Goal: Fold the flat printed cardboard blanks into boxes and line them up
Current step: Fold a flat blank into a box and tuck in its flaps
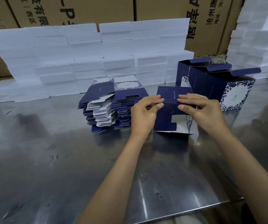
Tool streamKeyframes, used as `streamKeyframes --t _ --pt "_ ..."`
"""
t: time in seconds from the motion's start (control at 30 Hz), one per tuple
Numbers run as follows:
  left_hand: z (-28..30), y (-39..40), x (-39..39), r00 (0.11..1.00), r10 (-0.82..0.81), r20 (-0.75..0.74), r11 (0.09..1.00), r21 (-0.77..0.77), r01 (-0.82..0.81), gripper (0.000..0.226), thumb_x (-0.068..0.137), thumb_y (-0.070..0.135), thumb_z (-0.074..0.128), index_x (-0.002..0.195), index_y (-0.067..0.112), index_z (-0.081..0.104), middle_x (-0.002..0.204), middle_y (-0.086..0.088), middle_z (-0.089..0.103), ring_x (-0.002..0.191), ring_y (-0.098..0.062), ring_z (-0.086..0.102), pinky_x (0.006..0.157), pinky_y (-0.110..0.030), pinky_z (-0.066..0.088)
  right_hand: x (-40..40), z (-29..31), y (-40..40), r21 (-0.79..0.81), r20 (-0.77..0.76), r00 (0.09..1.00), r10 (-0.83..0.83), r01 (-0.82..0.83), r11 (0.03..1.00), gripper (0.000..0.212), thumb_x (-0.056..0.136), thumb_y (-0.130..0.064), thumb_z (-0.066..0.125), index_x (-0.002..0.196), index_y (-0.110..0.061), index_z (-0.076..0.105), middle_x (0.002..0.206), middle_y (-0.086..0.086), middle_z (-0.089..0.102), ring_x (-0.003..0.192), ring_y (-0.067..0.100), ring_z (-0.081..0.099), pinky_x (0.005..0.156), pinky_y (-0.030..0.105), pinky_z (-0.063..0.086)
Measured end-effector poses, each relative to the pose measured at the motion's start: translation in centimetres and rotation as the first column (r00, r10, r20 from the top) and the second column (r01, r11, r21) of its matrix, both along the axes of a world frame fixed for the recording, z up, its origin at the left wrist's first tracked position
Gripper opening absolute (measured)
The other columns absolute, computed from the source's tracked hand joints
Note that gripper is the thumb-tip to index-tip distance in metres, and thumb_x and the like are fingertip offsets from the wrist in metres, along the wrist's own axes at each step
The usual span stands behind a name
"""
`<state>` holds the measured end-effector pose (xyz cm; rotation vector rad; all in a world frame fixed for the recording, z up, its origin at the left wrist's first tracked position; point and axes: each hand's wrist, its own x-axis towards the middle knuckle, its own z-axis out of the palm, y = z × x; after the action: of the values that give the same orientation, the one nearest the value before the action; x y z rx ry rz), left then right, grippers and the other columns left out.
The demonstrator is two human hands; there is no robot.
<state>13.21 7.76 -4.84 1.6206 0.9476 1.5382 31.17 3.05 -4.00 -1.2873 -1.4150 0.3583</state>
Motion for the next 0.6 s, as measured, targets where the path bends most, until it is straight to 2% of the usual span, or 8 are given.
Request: streamKeyframes --t 0.13,0.2,0.33,0.43,0.5,0.6 --pt "-0.3 0.3 -0.2 0.999 -0.021 -0.033 1.000 0.014 0.022 0.017 0.087 0.001 0.072 0.101 0.011 0.079 0.113 0.002 0.073 0.098 0.001 0.065 0.087 -0.016 0.050 0.3 0.1 -0.2 -0.015 0.025 0.999 0.033 -0.032 0.999 0.029 0.087 -0.005 0.077 0.115 -0.013 0.075 0.118 -0.004 0.071 0.129 0.008 0.053 0.111 0.019 0.039" --pt "-0.5 0.2 -0.4 0.996 -0.032 -0.078 0.998 0.046 0.036 0.020 0.091 0.002 0.068 0.104 0.014 0.078 0.117 0.004 0.071 0.103 -0.005 0.066 0.089 -0.017 0.049 0.4 0.2 -0.3 -0.017 0.039 0.998 0.051 -0.050 0.999 0.030 0.089 -0.003 0.074 0.117 -0.013 0.073 0.119 -0.003 0.071 0.131 0.009 0.053 0.112 0.021 0.038" --pt "-0.8 0.2 -0.3 0.996 -0.006 -0.089 0.995 0.095 0.015 0.025 0.093 -0.003 0.063 0.106 0.012 0.078 0.117 0.003 0.071 0.114 -0.003 0.062 0.098 -0.020 0.048 0.7 0.5 -0.4 -0.032 0.060 0.994 0.086 -0.084 0.996 0.031 0.091 0.001 0.070 0.117 -0.016 0.072 0.118 -0.005 0.071 0.129 0.007 0.055 0.105 0.009 0.038" --pt "-0.8 0.4 -0.1 0.997 0.007 -0.075 0.997 0.082 -0.001 0.025 0.092 -0.005 0.063 0.104 0.011 0.078 0.115 0.002 0.073 0.111 0.000 0.062 0.095 -0.016 0.048 1.1 0.4 -0.7 -0.040 0.030 0.995 0.095 -0.094 0.995 0.034 0.091 0.001 0.071 0.115 -0.023 0.072 0.122 -0.006 0.071 0.129 0.001 0.055 0.106 0.011 0.040" --pt "-0.7 0.2 0.0 0.996 0.017 -0.082 0.997 0.081 -0.010 0.025 0.092 -0.004 0.063 0.103 0.011 0.078 0.115 0.001 0.073 0.109 0.001 0.063 0.092 -0.015 0.047 1.4 0.4 -0.8 -0.017 -0.002 0.997 0.082 -0.082 0.996 0.036 0.089 0.002 0.072 0.111 -0.026 0.072 0.117 -0.006 0.071 0.126 0.002 0.058 0.106 0.011 0.041" --pt "-0.6 -0.4 -0.2 0.987 0.035 -0.157 0.990 0.143 -0.013 0.022 0.091 0.007 0.067 0.108 0.016 0.076 0.124 0.004 0.068 0.113 -0.005 0.060 0.095 -0.024 0.049 1.4 0.7 -0.7 -0.020 0.021 0.998 0.067 -0.067 0.998 0.037 0.088 0.003 0.074 0.106 -0.029 0.073 0.113 -0.007 0.072 0.124 0.001 0.060 0.105 0.011 0.042"
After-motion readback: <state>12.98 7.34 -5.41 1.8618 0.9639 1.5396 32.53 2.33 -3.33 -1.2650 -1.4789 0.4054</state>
